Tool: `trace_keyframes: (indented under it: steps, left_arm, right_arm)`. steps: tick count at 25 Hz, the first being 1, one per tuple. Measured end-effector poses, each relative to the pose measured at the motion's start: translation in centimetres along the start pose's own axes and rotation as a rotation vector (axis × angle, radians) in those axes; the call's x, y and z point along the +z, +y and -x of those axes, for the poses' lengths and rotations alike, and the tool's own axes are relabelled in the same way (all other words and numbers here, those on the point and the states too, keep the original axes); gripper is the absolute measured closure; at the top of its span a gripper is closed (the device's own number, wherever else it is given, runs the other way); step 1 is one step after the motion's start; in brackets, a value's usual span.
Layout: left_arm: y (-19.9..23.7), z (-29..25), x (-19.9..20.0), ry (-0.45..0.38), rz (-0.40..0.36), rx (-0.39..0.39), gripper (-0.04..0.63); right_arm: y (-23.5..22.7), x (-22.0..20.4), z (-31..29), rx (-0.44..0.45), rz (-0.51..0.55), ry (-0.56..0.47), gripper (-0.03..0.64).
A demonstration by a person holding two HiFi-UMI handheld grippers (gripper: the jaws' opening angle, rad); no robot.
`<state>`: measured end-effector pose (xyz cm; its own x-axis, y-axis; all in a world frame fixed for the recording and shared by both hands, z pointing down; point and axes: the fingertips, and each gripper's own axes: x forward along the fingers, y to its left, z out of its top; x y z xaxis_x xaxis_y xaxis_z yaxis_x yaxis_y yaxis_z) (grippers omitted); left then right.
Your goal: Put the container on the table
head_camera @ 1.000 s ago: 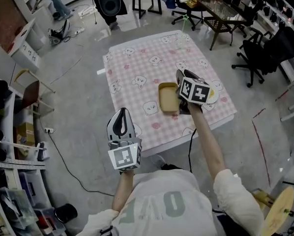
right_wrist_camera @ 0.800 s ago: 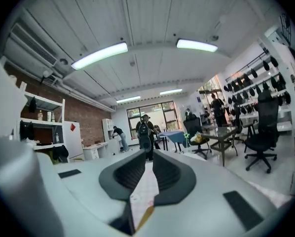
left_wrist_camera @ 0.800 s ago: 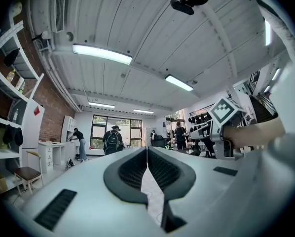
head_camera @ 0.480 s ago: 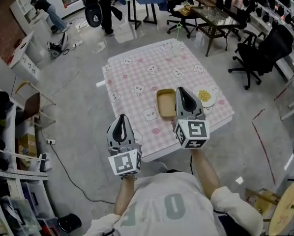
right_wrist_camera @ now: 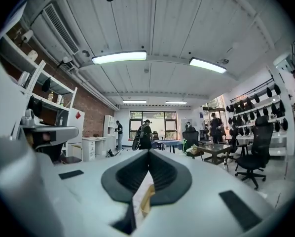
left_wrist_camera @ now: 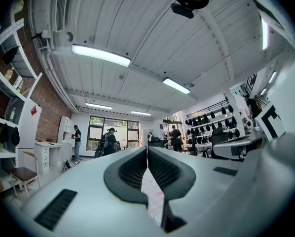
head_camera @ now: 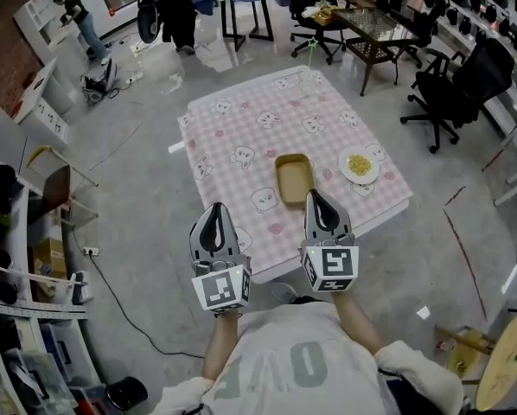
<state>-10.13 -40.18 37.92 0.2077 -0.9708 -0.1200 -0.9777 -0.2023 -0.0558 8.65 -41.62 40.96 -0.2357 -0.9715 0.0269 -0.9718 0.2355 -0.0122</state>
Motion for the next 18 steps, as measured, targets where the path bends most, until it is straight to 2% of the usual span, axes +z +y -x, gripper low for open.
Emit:
trace_keyframes:
  steps: [18]
  left_arm:
    - [-1.3,-0.6,0.0,0.001,0.006,-0.031,0.566]
  right_arm:
    - [-0.8,-0.4,0.6,-0.011,-0.016,0.008,0.588]
